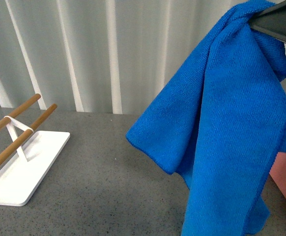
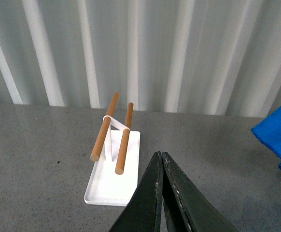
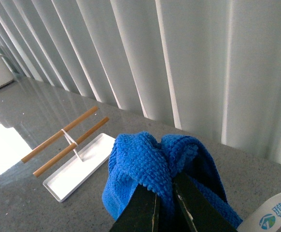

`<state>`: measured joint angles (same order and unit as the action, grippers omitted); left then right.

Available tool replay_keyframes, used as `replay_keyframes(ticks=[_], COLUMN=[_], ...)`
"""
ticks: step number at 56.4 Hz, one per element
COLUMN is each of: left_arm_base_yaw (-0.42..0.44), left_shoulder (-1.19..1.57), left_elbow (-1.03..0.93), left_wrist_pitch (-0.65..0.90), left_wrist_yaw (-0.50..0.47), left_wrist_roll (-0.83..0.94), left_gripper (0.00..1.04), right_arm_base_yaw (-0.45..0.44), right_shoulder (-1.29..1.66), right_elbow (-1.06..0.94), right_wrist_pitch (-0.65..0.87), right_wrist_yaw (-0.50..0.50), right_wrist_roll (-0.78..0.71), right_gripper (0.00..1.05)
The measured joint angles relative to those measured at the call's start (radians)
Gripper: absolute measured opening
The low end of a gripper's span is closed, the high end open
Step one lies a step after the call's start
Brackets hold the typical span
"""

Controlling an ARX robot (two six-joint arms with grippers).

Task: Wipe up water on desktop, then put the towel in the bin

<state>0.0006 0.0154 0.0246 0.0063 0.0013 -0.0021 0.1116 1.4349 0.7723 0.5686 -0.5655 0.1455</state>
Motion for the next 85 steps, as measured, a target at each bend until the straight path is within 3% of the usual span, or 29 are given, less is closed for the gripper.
replay_keyframes(ticks=[16, 27, 40, 63, 85], left_arm_base_yaw=[0.000, 0.000, 0.000, 0.000, 0.000], left_shoulder=[-0.011, -0.011, -0.011, -0.011, -0.012], left_elbow=[0.000, 0.000, 0.000, 0.000, 0.000], left_wrist_pitch=[-0.006, -0.006, -0.006, -0.006, -0.006], left_wrist_yaw=[0.000, 0.000, 0.000, 0.000, 0.000], left_wrist_roll=[-0.001, 0.000, 0.000, 0.000, 0.000], left_gripper=[0.06, 0.56, 0.99, 0.98, 0.98], right_arm_base_yaw=[0.034, 0.069, 0.069, 0.182, 0.092], right_shoulder=[0.108, 0.245, 0.559, 0.786, 0.846], right_elbow=[0.240, 0.174, 0.173, 0.285, 0.368], right_wrist_pitch=[-0.094, -0.230, -0.256, -0.288, -0.337], right_wrist_yaw=[0.051, 0.155, 0.282, 0.337, 0.513], right_wrist_roll=[0.001, -0.031, -0.003, 0.091, 0.021], right_gripper=[0.03, 0.03, 0.03, 0.03, 0.03])
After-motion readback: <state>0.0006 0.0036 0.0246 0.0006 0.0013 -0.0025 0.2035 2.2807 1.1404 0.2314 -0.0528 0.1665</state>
